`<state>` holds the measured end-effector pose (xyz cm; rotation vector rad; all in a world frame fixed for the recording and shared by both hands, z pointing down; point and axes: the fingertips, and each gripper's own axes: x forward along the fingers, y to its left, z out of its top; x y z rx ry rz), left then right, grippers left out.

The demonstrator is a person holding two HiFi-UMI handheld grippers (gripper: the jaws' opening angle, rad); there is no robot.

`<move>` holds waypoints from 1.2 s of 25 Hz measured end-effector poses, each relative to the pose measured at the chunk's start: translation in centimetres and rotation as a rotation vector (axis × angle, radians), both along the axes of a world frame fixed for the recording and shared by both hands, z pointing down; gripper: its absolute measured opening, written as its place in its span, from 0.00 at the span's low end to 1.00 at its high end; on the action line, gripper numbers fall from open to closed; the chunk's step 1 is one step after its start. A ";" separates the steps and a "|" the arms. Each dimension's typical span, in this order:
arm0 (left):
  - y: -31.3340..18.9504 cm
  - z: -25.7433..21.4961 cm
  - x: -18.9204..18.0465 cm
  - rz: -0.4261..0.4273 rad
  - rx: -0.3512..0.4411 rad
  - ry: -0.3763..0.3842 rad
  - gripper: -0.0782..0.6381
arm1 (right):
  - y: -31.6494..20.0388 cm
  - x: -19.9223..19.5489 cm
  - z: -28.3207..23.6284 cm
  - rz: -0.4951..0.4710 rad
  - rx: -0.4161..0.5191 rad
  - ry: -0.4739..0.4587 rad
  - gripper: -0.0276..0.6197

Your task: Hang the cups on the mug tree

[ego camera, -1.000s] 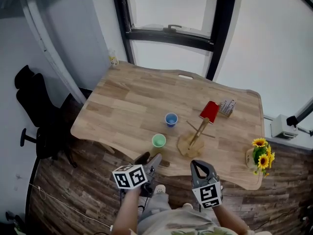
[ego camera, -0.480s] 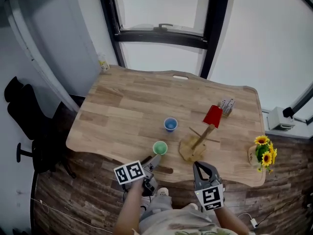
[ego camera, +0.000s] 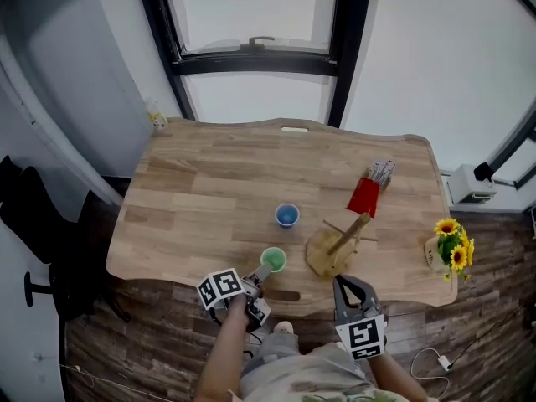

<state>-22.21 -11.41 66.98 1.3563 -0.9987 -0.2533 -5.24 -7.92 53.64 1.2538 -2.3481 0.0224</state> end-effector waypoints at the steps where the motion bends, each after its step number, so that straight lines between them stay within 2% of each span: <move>1: -0.1 0.5 0.0 0.000 -0.017 0.009 0.49 | 0.0 0.0 0.0 0.007 0.001 0.001 0.05; 6: -0.6 2.2 0.2 -0.003 -0.077 0.029 0.49 | -0.2 0.0 0.0 0.034 0.006 0.006 0.05; 11: -0.6 3.3 0.5 0.006 -0.110 0.027 0.42 | -0.4 0.3 0.1 0.062 0.007 0.004 0.05; 20: -0.1 4.1 0.4 0.026 -0.129 -0.069 0.23 | -0.7 1.2 -0.2 0.089 0.013 0.004 0.05; 23: 0.1 4.4 -0.1 0.029 -0.143 -0.130 0.15 | -0.7 1.3 -0.3 0.092 0.014 -0.003 0.05; 30: -0.1 3.7 -0.4 0.030 -0.130 -0.173 0.13 | -0.9 1.4 -0.3 0.089 0.012 -0.010 0.05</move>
